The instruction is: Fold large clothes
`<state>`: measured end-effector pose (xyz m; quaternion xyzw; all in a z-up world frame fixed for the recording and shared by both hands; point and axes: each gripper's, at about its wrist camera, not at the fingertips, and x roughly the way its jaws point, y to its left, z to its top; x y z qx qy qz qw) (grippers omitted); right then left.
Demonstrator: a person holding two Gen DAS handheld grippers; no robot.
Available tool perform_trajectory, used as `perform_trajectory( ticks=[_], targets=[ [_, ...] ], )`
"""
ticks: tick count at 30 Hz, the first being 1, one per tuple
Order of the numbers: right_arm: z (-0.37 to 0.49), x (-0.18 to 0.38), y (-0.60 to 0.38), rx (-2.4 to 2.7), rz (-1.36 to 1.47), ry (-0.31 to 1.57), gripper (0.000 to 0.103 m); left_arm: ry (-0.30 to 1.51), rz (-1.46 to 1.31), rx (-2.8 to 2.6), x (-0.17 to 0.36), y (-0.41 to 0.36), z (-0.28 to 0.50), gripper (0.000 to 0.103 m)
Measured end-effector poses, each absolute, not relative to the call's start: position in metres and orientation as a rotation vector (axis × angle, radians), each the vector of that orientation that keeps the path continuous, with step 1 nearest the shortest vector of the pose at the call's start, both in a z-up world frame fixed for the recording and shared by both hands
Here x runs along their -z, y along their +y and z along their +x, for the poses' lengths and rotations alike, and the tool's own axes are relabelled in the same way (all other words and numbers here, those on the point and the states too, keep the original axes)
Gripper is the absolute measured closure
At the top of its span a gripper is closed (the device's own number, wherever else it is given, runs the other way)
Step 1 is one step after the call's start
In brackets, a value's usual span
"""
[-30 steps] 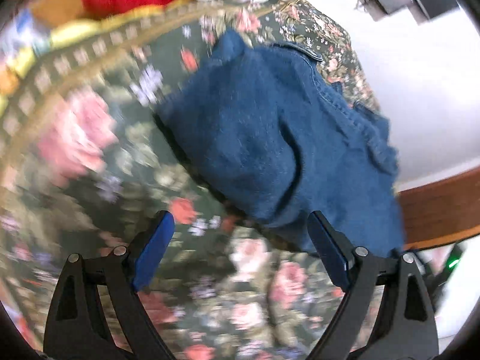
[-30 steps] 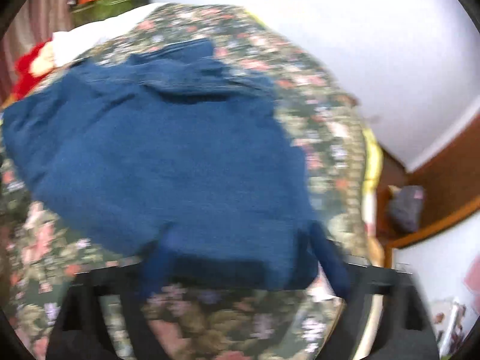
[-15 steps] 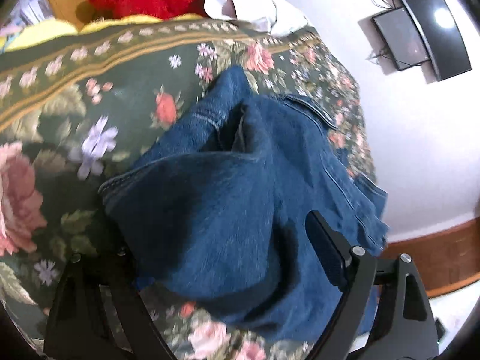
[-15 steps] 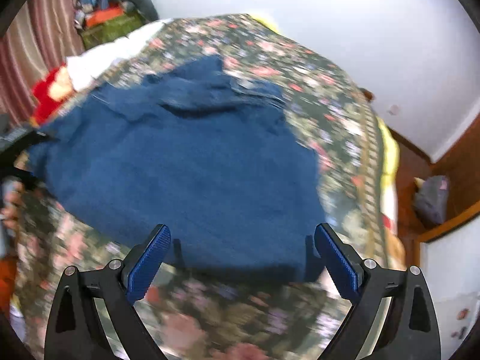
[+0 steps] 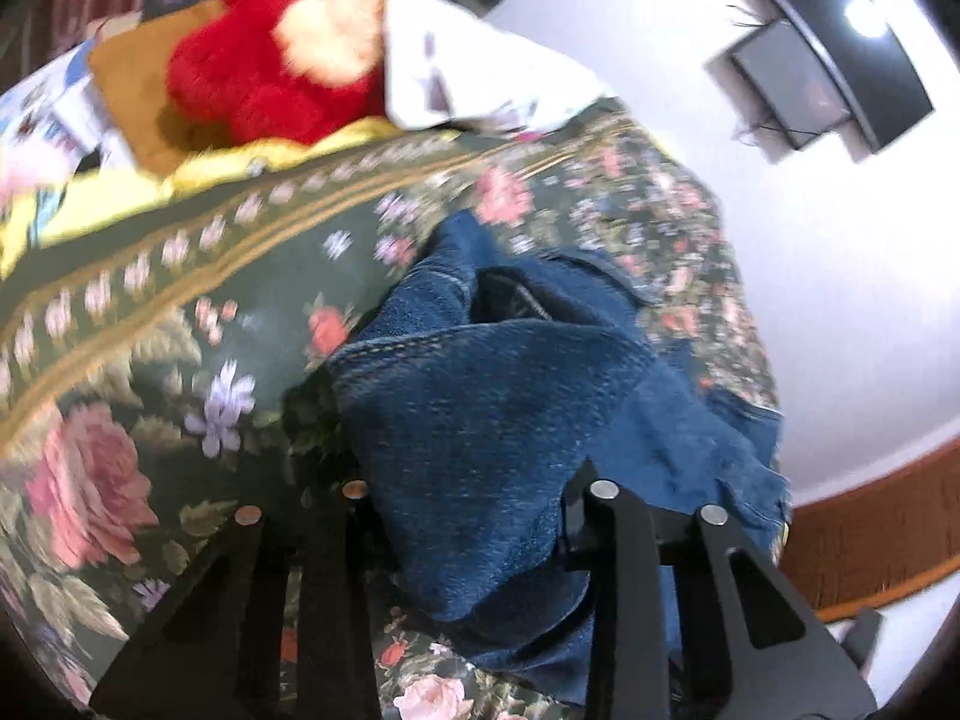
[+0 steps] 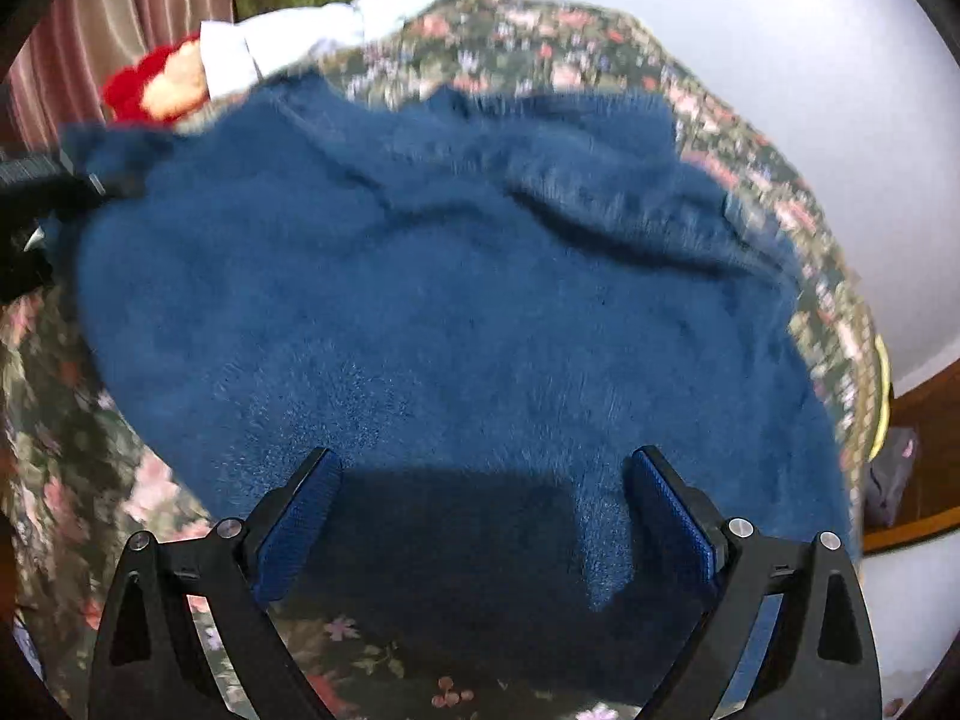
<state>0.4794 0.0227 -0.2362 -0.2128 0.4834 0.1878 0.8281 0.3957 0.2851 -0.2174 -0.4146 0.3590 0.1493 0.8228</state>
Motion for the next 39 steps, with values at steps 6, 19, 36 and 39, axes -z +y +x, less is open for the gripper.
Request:
perform_trajectory(
  ticks=[6,19,36,39],
  targets=[
    [0.473,0.235,0.021,-0.430,-0.445,1.025,0.000,0.673,-0.857,-0.300,0.183,0.284,0.391,0.075],
    [0.440,0.190,-0.022,-0.433,-0.356,0.964,0.001,0.560,-0.541,-0.211,0.090,0.207,0.405,0.077],
    [0.414,0.114,-0.249,-0.117,-0.006,0.831,0.000,0.654,-0.151,0.139,0.068,-0.050,0.473,0.079],
    [0.405,0.116,-0.264,-0.104,-0.009,0.836,0.000,0.763,-0.092,0.208,0.105,-0.091,0.471,0.079]
  ],
)
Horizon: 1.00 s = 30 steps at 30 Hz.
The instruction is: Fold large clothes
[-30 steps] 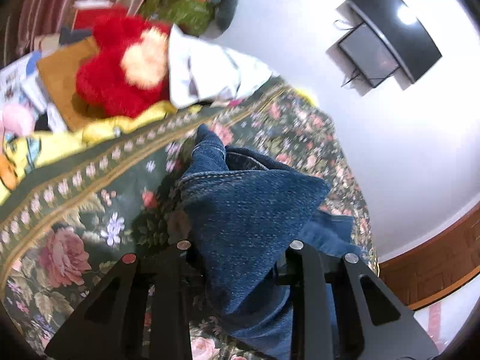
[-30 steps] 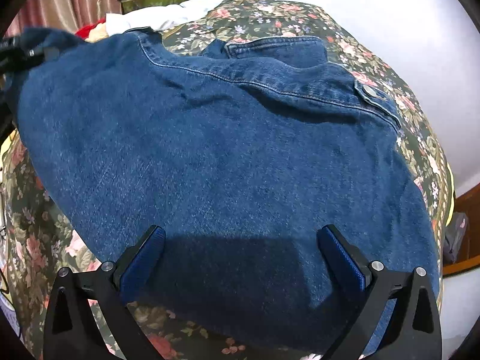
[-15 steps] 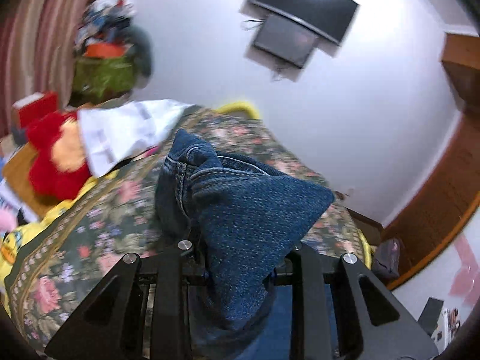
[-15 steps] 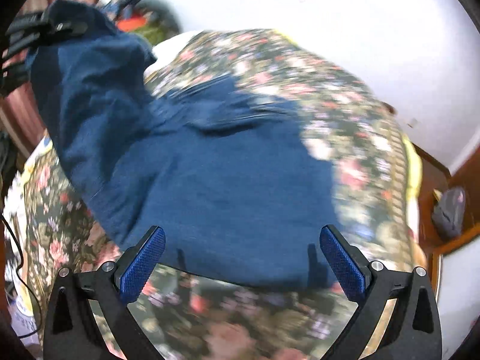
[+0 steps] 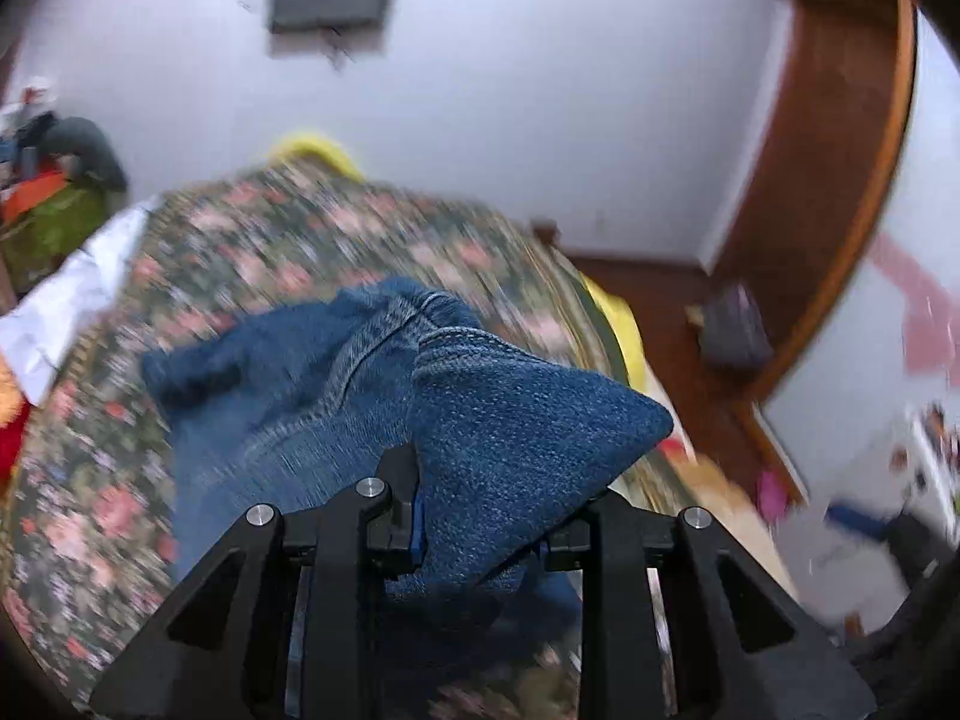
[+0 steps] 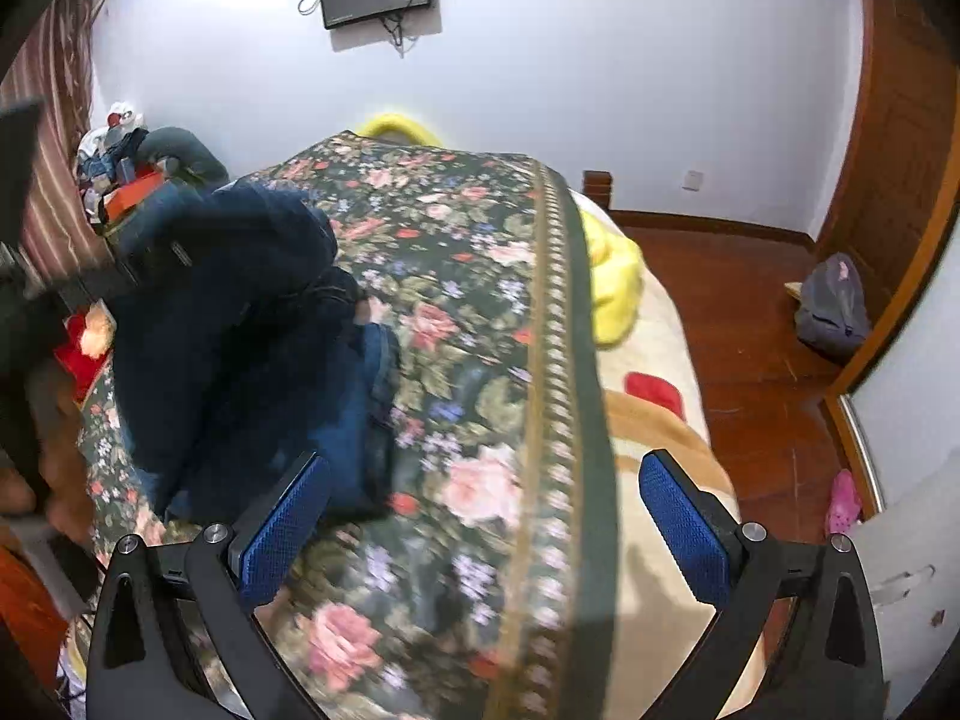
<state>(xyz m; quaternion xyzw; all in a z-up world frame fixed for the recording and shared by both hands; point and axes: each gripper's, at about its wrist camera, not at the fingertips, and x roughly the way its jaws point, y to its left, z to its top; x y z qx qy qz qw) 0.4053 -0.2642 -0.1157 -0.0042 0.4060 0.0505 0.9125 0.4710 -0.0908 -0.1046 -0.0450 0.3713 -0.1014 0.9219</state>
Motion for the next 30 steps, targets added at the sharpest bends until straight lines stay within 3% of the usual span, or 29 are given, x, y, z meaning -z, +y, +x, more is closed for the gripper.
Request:
perform_trajectory(
  ticks=[8,17,19,21,24,30],
  targets=[
    [0.389,0.121,-0.299,-0.072,0.052,0.842,0.000,0.958,0.030,0.355,0.166,-0.128,0.453,0.079],
    [0.372,0.108,-0.315,-0.068,0.111,0.833,0.000,0.988,0.061,0.373,0.158,-0.127,0.444,0.077],
    [0.371,0.103,-0.316,-0.088,0.125,0.831,0.000,0.975,0.100,0.372,0.149,-0.128,0.438,0.072],
    [0.371,0.098,-0.313,-0.105,0.132,0.831,0.000,0.964,0.096,0.418,0.139,-0.125,0.428,0.056],
    [0.376,0.093,-0.301,-0.130,0.129,0.827,0.000,0.931,0.028,0.482,0.115,-0.111,0.409,0.041],
    [0.394,0.089,-0.256,-0.232,0.127,0.827,0.000,0.804,-0.005,0.329,0.074,-0.051,0.399,0.028]
  ],
)
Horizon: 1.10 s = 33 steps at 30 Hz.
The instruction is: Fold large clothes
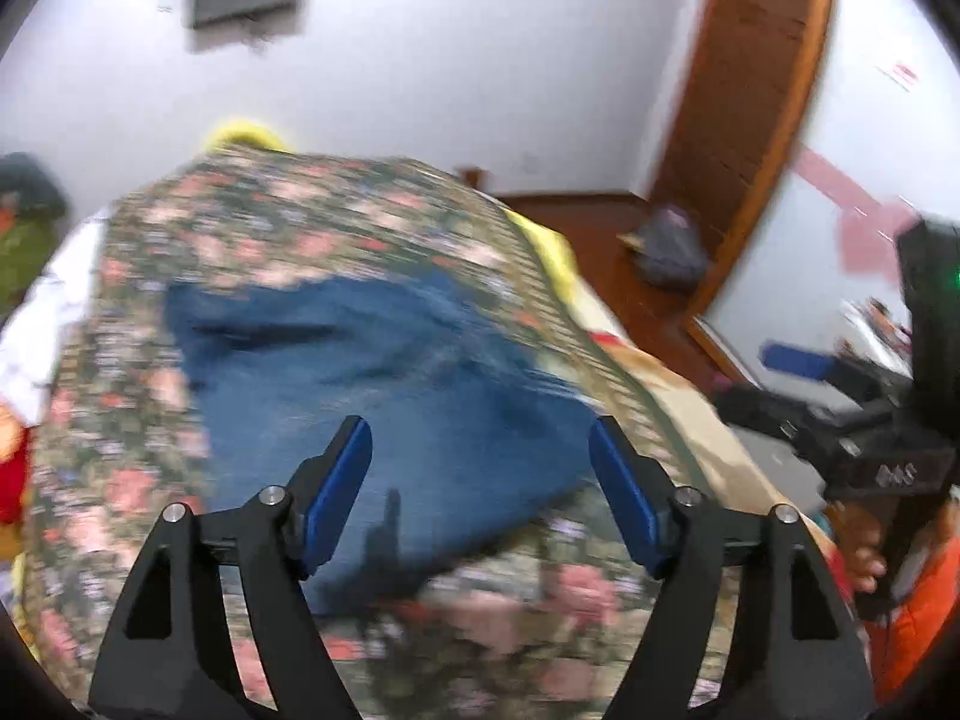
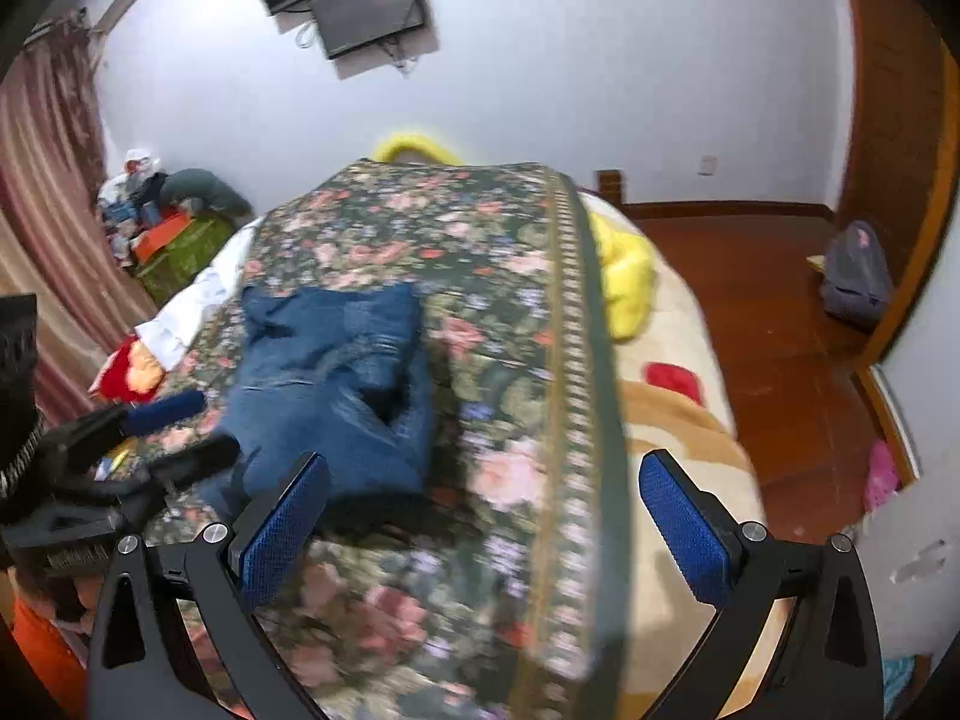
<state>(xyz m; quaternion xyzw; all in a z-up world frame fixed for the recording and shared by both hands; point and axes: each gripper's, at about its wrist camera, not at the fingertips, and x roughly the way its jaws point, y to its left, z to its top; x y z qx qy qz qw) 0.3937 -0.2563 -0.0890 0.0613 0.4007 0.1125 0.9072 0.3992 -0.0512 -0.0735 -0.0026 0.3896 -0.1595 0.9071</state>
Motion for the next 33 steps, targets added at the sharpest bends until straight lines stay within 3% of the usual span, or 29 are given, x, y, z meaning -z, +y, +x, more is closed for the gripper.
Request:
perform_trajectory(
  ticks=[5,10,17,21,29,33],
  targets=[
    [0.418,0.106,-0.215,-0.310,0.123,0.868,0.000,0.830,0.026,0.105,0.095,0.009,0.417,0.028],
    [0.454,0.156,-0.196,-0.244,0.072,0.998,0.000,1.021,0.002,0.102,0.160,0.029,0.428,0.027],
    [0.446,0.202,-0.208,-0.206,-0.066,1.091,0.000,1.014,-0.151,0.130,0.189,0.036,0.422,0.013],
    [0.440,0.185,-0.212,-0.196,-0.176,1.103,0.000,0.989,-0.168,0.148,0.193,0.041,0.412,0.012],
    [0.457,0.105,-0.159,-0.331,-0.249,0.937,0.000,0.918,-0.019,0.159,0.158,0.046,0.399,0.014],
    [0.491,0.108,-0.106,-0.377,-0.313,0.934,0.000,0.840,-0.016,0.046,0.137,0.082,0.417,0.014]
  ],
)
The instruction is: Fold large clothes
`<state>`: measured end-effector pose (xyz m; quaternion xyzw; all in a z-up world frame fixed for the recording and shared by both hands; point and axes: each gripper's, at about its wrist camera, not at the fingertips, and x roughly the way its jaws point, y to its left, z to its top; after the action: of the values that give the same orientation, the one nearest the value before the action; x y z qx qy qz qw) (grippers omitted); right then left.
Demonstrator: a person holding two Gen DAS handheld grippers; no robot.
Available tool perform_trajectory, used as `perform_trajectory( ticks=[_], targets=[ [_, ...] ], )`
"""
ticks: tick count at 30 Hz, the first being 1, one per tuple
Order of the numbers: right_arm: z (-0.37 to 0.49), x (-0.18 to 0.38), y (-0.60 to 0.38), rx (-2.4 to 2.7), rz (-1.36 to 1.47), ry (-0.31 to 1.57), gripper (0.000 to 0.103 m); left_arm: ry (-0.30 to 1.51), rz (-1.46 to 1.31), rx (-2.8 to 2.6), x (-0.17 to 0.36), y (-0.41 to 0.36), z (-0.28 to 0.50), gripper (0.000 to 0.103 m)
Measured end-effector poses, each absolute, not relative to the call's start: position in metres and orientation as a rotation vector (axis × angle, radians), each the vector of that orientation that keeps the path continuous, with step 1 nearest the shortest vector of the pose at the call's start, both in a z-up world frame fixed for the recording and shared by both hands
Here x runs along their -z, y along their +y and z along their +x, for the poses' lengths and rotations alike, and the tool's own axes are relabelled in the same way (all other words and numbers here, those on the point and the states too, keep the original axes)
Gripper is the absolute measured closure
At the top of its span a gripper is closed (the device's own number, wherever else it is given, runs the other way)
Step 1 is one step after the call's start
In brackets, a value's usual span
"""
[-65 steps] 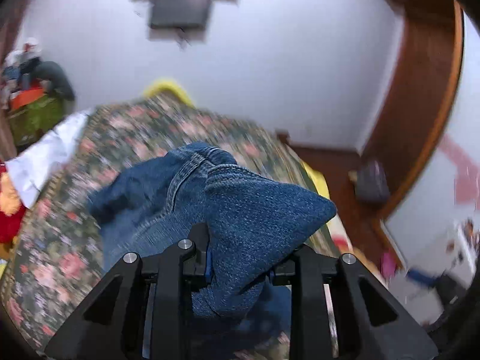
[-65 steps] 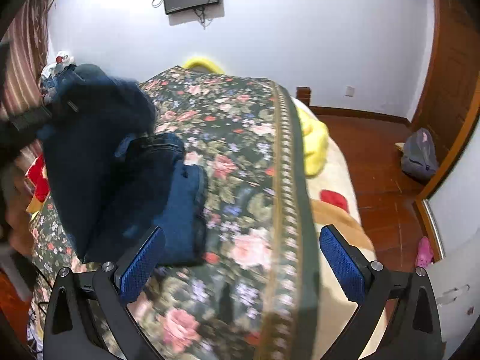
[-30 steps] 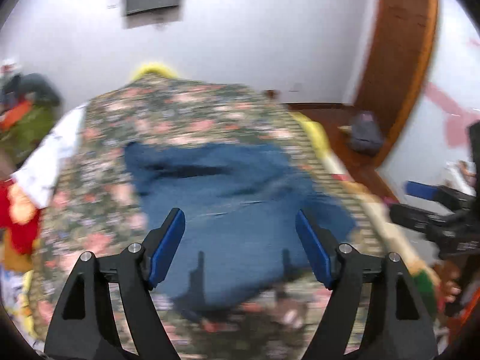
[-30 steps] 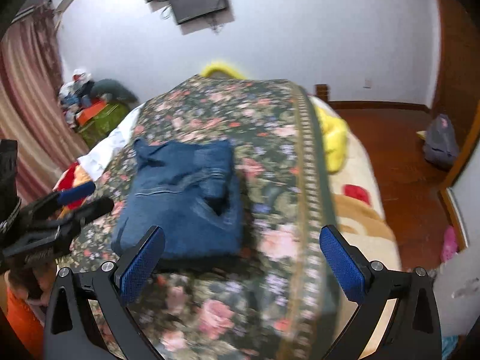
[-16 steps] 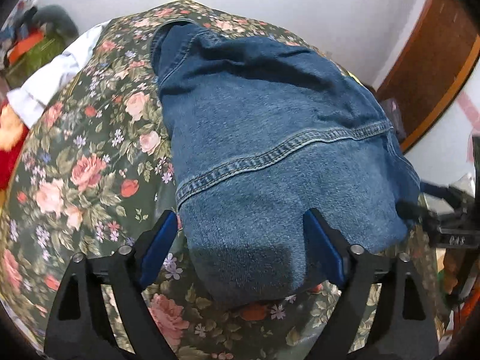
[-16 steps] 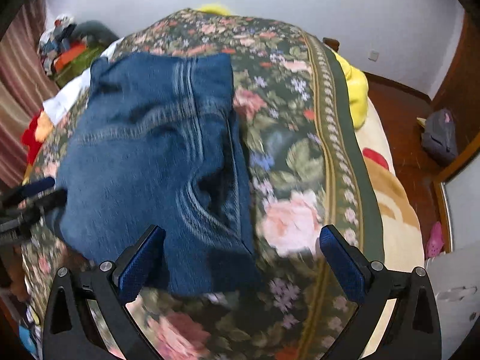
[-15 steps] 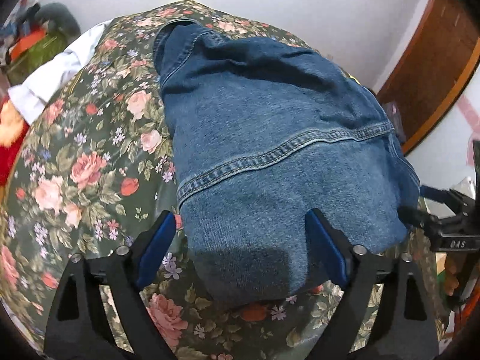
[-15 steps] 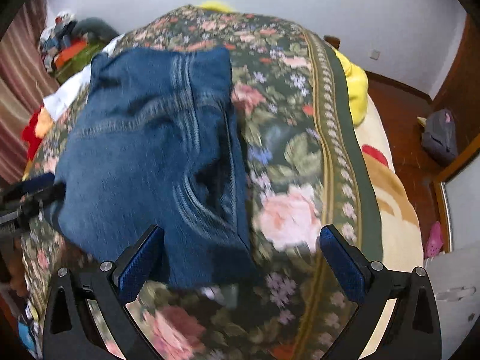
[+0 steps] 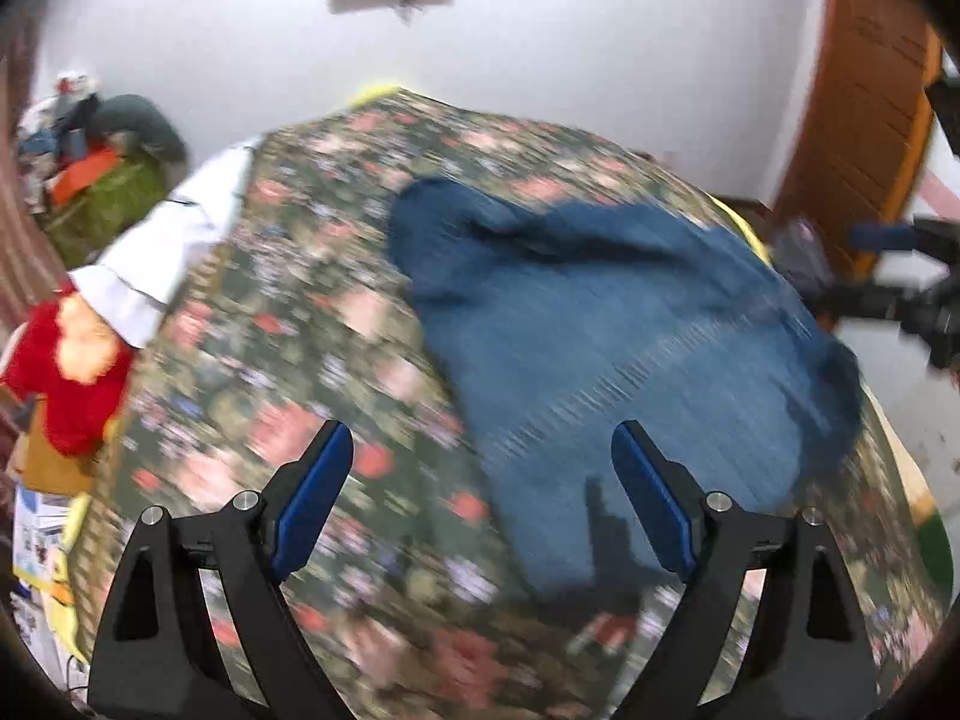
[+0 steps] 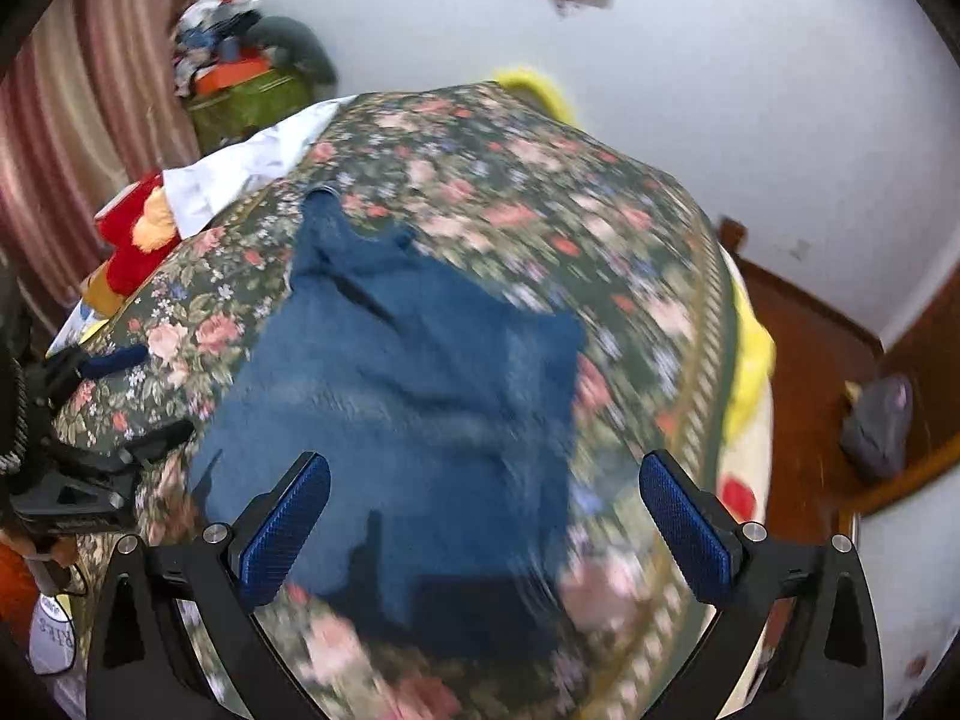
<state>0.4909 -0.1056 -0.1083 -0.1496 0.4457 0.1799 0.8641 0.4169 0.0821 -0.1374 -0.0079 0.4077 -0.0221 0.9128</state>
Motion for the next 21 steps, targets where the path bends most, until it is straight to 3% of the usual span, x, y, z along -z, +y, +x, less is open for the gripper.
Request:
perform_trajectory(
  ticks=[8,17,19,21],
  targets=[
    [0.577,0.161,-0.043,-0.393,-0.349,1.063,0.000,0.922,-0.180,0.027,0.159,0.132,0.513,0.014],
    [0.604,0.186,-0.105,-0.310,-0.158,1.083,0.000,1.058,-0.263,0.007,0.201,0.116,0.621,0.014],
    [0.603,0.186,-0.116,-0.280,-0.170,1.078,0.000,1.060,-0.211,-0.023,0.208,0.106,0.629,0.012],
    [0.604,0.190,-0.133,-0.271,-0.143,1.104,0.000,1.019,-0.139,-0.084,0.213,0.098,0.630,0.000]
  ],
)
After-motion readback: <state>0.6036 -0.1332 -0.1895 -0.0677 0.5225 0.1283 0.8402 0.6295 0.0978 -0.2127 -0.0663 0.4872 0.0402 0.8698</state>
